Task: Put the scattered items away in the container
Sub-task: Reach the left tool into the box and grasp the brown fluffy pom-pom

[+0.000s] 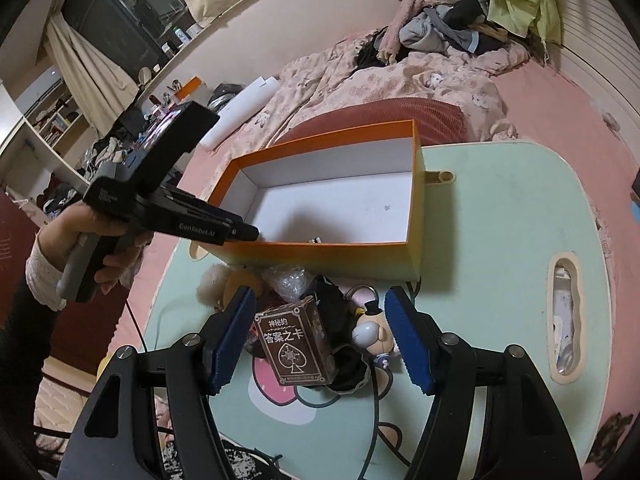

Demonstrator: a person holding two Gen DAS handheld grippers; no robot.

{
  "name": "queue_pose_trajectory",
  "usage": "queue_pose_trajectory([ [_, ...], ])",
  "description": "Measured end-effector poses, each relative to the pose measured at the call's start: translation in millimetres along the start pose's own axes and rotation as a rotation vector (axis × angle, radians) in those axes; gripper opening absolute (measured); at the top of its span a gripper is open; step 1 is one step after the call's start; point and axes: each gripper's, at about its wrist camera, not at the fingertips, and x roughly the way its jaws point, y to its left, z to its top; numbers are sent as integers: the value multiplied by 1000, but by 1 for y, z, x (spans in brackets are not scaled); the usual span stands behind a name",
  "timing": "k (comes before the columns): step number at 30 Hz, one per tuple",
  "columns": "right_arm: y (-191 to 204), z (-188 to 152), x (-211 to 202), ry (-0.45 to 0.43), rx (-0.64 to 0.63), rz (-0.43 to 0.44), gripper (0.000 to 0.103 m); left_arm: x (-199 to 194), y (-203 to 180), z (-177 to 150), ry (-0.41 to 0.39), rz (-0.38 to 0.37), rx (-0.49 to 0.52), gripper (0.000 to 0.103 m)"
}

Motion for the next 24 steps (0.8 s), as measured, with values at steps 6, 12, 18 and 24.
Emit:
queue_pose_trajectory([
  [6,-2,0,-1,-3,6,8,67,10,5,-2,-2,-56,-27,6],
  [12,-2,1,1,2,6,11,67,6,8,1,-65,-95,-31,1],
  [18,-4,1,4,13,11,12,67,-31,18,8,-168,-185,-66,1],
  [24,-4,0,4,13,16,14,67,-62,20,10,-232,-233,-74,1],
])
